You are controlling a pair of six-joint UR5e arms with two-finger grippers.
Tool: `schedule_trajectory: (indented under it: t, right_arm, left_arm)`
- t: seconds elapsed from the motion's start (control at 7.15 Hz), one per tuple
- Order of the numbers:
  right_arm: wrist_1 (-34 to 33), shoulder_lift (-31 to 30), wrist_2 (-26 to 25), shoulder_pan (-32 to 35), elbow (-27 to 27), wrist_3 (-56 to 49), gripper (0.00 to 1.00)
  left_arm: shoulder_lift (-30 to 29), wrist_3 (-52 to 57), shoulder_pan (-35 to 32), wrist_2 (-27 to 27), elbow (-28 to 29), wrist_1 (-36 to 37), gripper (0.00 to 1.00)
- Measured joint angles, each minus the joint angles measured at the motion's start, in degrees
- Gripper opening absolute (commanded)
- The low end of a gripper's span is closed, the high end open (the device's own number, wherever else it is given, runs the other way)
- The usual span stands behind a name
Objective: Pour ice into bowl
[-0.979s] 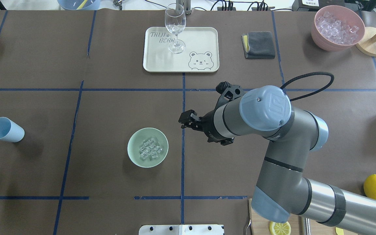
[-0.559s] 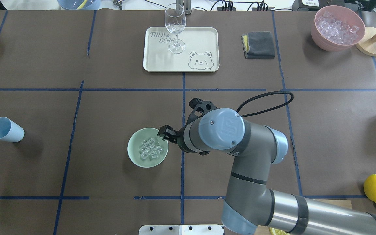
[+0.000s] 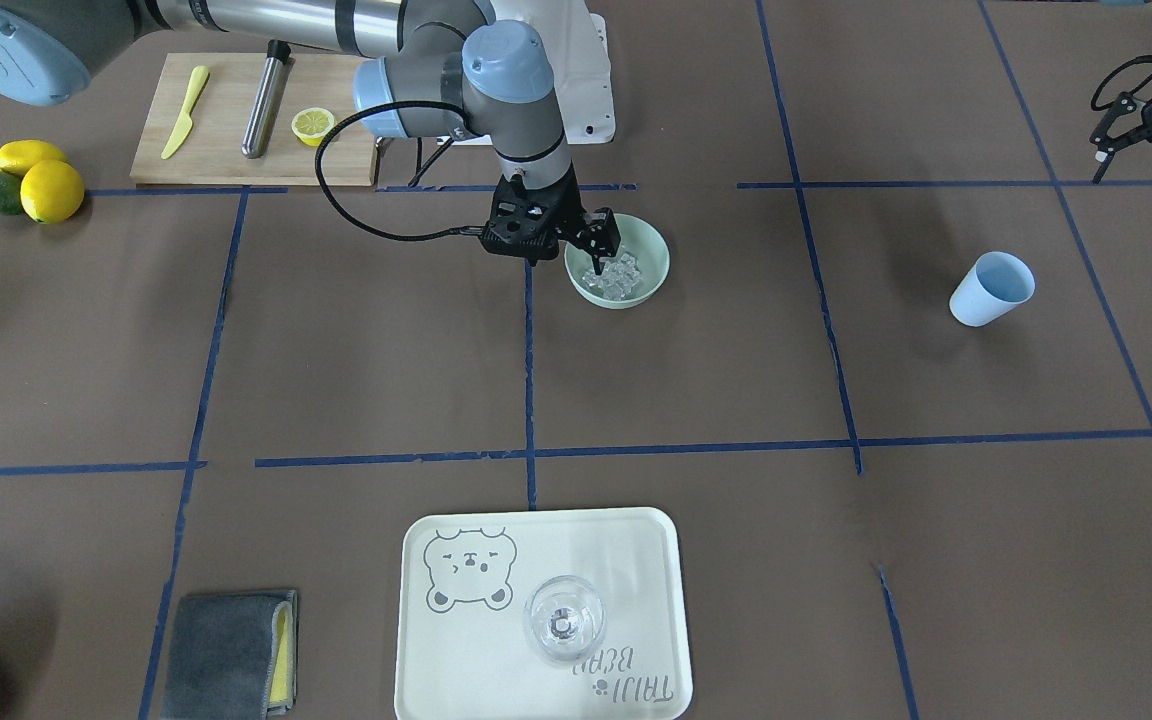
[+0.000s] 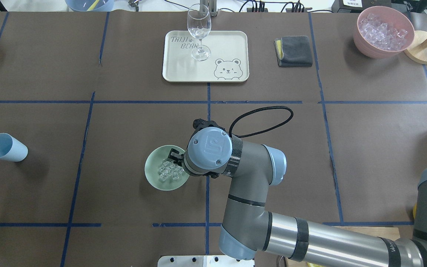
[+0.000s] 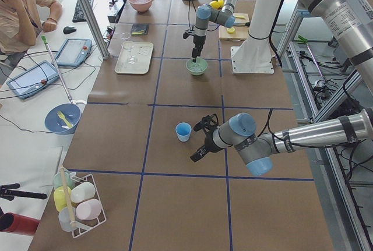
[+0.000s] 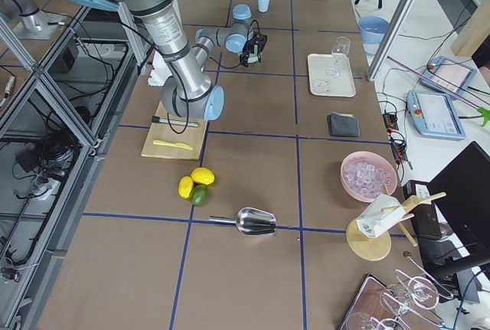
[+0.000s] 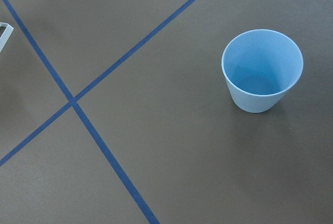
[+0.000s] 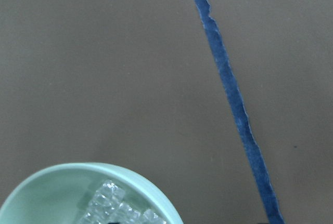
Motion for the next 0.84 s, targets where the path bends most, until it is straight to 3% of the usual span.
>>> schedule_trajectory:
  t: [0.56,0.84]
  right_arm:
    - [-0.8,-0.2,1.4,-0.4,1.0,-3.3,0.0]
    - [-4.0,-3.7,2.3,0.6,8.9,-4.2,0.0]
  left_arm:
    - [0.0,-0.2,-0.4,0.0,0.1,0.0,1.0]
    - [0.0,-0.2,-0.8,0.0,0.2,-0.1,1.0]
